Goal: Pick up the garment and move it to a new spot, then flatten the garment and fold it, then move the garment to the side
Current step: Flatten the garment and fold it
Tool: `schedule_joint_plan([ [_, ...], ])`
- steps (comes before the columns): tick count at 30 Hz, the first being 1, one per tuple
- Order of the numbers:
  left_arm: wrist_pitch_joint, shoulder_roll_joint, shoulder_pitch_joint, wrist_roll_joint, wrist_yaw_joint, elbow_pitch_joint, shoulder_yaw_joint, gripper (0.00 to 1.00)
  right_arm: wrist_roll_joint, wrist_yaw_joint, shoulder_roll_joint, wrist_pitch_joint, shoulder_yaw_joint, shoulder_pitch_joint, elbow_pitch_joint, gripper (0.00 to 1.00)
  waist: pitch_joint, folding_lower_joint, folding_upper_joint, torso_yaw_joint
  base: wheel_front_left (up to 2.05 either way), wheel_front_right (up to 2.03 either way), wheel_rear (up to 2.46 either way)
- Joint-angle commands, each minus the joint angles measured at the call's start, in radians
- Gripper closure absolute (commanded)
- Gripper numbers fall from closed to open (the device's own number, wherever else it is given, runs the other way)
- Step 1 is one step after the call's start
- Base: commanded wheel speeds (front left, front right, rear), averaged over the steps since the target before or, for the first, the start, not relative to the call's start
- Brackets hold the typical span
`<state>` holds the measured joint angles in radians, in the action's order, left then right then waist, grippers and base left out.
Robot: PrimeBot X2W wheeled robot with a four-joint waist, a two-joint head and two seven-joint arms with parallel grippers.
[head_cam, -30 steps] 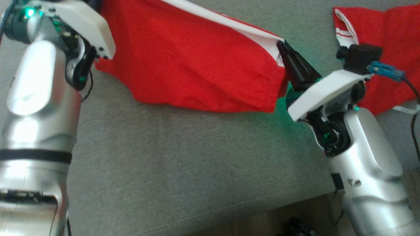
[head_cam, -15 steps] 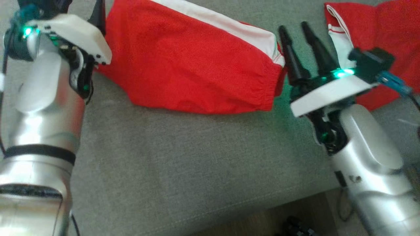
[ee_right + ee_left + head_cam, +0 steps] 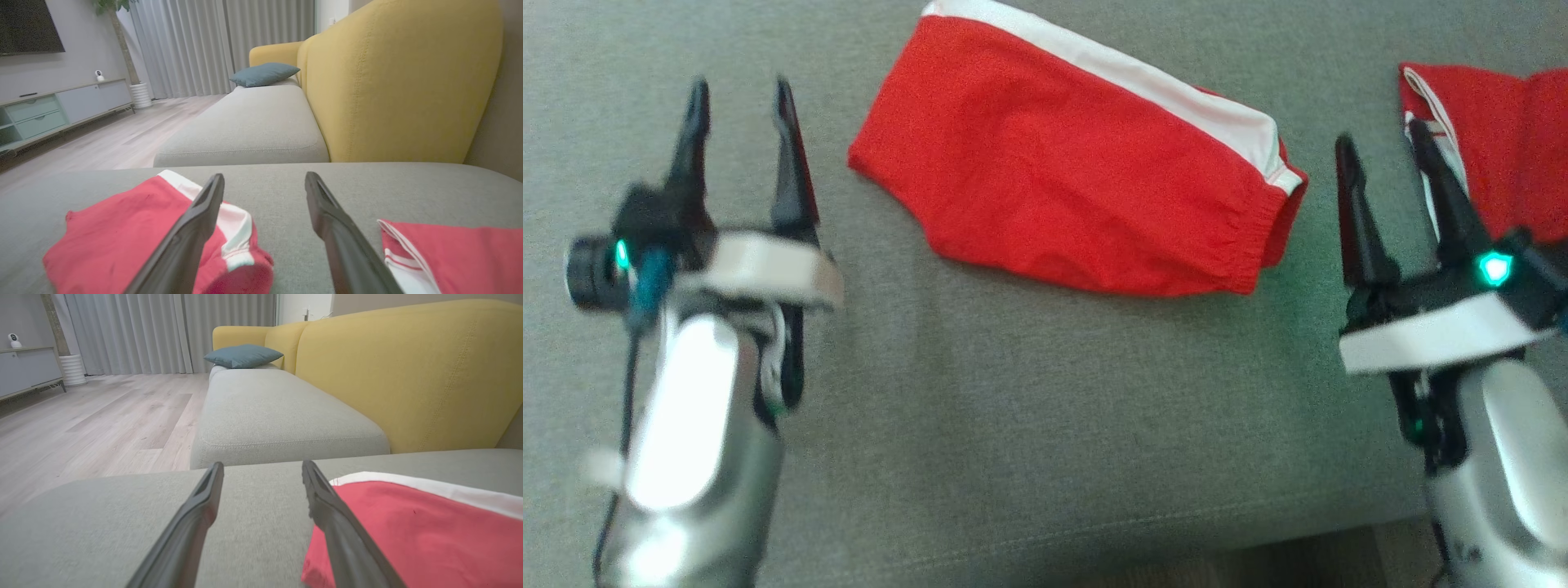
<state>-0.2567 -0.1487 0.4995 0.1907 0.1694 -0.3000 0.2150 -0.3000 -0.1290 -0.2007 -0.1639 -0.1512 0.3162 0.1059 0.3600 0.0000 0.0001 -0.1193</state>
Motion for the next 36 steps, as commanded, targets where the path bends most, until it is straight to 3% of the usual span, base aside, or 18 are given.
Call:
schedule_joint_plan([
  [1, -0.005, -0.020, -0.027, -0.014, 0.016, 0.074, -0.034, 0.00, 0.019, -0.002, 0.006, 0.018, -0.002, -0.039, -0.060, 0.00, -0.020, 0.0000, -0.0001, 0.018, 0.00, 0.00, 0.00],
  [8, -0.005, -0.022, -0.218, -0.040, 0.065, 0.197, -0.038, 0.00, 0.052, -0.002, 0.043, 0.088, 0.036, -0.147, -0.159, 0.00, -0.054, 0.0000, -0.0001, 0.030, 0.00, 0.00, 0.00],
  [26, 0.003, -0.038, -0.270, -0.037, 0.078, 0.195, -0.026, 0.00, 0.061, -0.002, 0.068, 0.130, 0.059, -0.190, -0.215, 0.00, -0.066, 0.0000, -0.0001, 0.026, 0.00, 0.00, 0.00],
  [29, 0.025, -0.046, -0.230, -0.036, 0.054, 0.188, -0.010, 0.00, 0.058, -0.002, 0.070, 0.132, 0.060, -0.186, -0.220, 0.00, -0.052, 0.0000, -0.0001, 0.021, 0.00, 0.00, 0.00],
  [36, 0.202, -0.056, 0.004, -0.020, -0.068, 0.083, 0.062, 0.00, 0.045, -0.002, 0.072, 0.135, 0.044, -0.159, -0.217, 0.00, -0.007, 0.0000, -0.0001, -0.008, 0.00, 0.00, 0.00],
])
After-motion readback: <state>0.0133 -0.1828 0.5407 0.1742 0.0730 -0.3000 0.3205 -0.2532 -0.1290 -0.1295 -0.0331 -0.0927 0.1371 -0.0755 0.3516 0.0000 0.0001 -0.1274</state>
